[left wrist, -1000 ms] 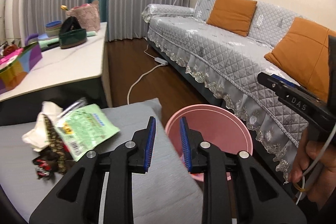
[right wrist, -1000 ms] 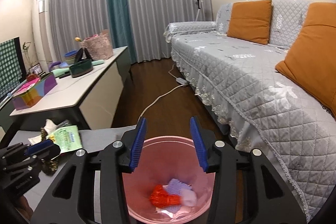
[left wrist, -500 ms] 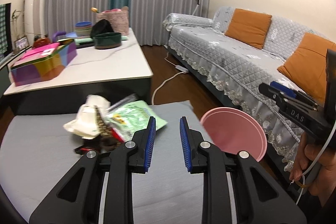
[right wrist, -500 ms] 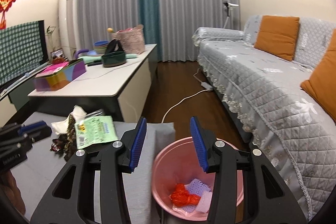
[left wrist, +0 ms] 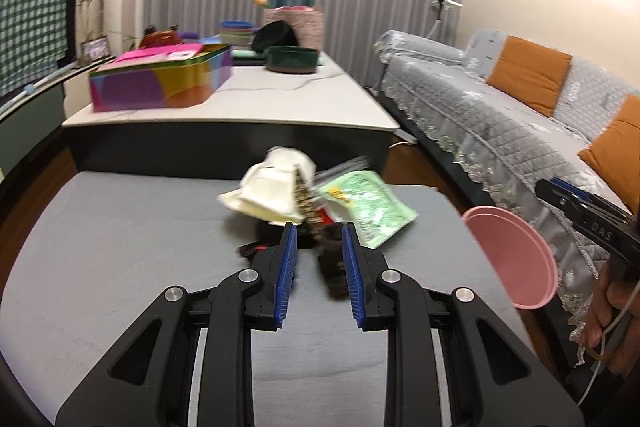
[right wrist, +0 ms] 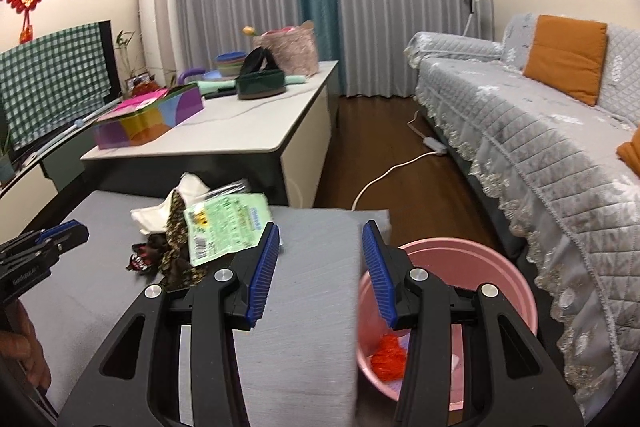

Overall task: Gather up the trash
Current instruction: 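Grasp the green snack wrapper with the right tool while the left tool grasps a red wrapper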

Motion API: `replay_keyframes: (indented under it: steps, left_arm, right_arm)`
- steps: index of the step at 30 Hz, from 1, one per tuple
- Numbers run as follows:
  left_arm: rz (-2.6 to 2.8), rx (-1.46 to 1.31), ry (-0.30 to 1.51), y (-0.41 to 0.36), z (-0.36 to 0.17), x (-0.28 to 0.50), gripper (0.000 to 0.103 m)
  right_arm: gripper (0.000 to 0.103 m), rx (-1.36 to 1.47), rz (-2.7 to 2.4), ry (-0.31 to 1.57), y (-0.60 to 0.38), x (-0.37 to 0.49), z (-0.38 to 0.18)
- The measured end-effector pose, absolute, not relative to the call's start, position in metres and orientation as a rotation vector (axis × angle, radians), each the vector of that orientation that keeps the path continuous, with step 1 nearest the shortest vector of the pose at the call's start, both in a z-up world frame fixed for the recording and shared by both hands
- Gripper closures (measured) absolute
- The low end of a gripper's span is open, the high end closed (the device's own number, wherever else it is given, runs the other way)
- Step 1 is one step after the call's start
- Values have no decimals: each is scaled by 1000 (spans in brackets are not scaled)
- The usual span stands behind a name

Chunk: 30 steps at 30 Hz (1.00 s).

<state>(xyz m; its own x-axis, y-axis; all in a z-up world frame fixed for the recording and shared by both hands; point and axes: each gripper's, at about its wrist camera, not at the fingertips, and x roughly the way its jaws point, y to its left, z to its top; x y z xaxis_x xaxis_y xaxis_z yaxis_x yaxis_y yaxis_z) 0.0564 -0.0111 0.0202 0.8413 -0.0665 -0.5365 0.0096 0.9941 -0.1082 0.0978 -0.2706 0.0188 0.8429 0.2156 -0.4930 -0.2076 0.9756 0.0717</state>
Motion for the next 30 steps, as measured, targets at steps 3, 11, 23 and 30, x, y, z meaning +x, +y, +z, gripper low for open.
replay_keyframes:
  steps: [3, 11, 23, 30]
  left_arm:
    - [-15, -125, 583, 2, 14, 59, 79]
    - [26, -161, 599, 23, 2, 68, 79]
    - [88, -151, 572, 47, -2, 95, 79]
    - [41, -238, 588, 59, -15, 120, 79]
  right_arm:
    - [58, 15, 244, 536, -260, 103, 13]
    - [58, -9, 313, 563, -221, 120, 1]
    - [59, -72, 424, 573, -158, 149, -14]
    - [59, -168, 448, 592, -121, 167, -32]
